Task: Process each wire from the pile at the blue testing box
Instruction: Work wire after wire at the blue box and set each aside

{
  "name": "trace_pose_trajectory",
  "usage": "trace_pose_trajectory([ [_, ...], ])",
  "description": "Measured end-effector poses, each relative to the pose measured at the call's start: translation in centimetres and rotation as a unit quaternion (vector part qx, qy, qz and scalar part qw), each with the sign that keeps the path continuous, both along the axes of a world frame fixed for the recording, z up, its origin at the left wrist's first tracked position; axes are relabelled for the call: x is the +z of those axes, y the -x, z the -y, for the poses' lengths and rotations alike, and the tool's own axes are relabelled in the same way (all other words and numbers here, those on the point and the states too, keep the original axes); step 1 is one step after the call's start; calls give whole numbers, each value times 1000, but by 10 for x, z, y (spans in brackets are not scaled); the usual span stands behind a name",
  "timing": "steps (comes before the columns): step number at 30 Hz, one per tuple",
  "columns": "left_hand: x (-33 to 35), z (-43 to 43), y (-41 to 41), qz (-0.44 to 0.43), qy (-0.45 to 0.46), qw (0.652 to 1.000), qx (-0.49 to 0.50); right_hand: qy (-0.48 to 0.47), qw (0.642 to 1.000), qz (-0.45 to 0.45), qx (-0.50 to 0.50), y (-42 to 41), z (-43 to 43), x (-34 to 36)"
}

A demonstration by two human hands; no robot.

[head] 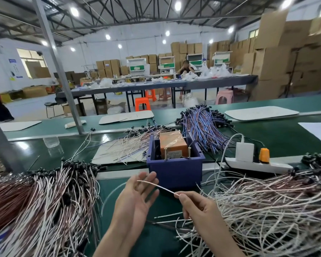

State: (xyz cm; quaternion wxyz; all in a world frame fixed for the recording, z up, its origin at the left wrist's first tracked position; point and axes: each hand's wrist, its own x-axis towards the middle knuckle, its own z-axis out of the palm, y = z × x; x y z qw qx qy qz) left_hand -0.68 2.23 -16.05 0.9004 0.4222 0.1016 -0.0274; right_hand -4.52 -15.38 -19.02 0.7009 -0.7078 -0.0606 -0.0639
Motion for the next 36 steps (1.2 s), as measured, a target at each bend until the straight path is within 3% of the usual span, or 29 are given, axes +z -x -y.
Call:
trace_pose_trajectory([
  [2,0,-11,-2,3,49,999,17,31,999,7,1,2,-2,-2],
  [4,-1,-18,-3,-18,40,998,48,52,999,6,-4,4,-3,-2],
  [8,-10,-25,-3,-52,-136,978,150,120,990,-7,-77,5,-4,-8],
  [11,-14,-33,-2,-12,-288,935,208,206,974,-7,-90,7,-6,-12],
  [13,-15,-38,-1,17,-337,912,233,284,956,0,-77,8,-10,-14],
  [16,-14,-47,-1,47,-310,906,286,409,910,13,-64,11,-18,-16],
  [21,1,-52,8,147,-205,890,380,500,864,55,-22,14,-28,-20],
  [25,1,-44,10,158,-230,886,371,586,798,124,-64,19,-34,-23],
  [29,-8,-47,5,107,-266,899,333,608,767,171,-111,23,-40,-20],
  [31,-11,-47,2,103,-292,899,309,592,781,178,-93,24,-42,-23],
  [33,-14,-41,2,127,-320,896,280,514,840,139,-106,20,-39,-24],
  [36,-16,-26,5,183,-367,882,231,295,944,54,-135,11,-29,-21],
])
